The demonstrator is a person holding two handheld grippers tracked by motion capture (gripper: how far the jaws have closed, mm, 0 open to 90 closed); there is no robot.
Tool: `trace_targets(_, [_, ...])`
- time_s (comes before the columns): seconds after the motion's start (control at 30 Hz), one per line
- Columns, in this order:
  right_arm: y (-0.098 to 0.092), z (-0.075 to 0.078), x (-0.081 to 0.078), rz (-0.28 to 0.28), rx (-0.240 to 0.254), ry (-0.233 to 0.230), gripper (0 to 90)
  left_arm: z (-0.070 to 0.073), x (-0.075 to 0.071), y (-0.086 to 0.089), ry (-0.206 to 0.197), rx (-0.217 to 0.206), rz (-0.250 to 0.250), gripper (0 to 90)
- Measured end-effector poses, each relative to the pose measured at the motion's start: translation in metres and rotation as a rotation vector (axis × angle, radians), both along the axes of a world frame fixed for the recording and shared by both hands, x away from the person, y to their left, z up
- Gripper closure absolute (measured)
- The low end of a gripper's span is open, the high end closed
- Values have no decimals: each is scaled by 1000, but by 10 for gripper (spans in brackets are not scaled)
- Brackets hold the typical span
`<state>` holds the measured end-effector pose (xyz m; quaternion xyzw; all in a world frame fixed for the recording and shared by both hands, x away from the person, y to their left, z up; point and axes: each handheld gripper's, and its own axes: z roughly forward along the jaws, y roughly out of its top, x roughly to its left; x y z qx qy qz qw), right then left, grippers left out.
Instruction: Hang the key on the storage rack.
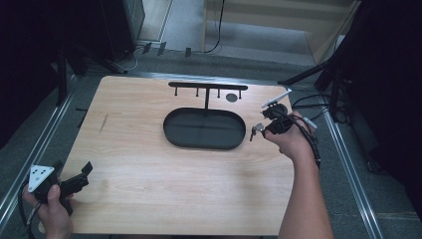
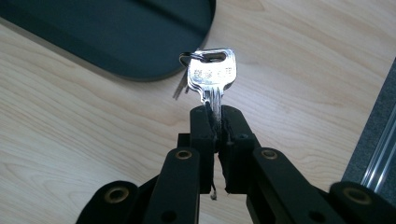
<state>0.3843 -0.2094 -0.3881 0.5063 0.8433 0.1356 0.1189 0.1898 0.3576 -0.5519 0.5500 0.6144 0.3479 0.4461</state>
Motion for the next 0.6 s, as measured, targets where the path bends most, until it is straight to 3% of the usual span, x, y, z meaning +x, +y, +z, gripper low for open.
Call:
trace_targets(0.1, [6,6,2,1,6,-1,847,0,0,0,1,-3,1,17])
trace_targets(0.37, [25,26,12,-77,86,38,847,0,0,0,2,-7,4,17])
trace_targets(0.6, [35,33,17,-90,100,19,847,0,0,1,3,-9,4,17])
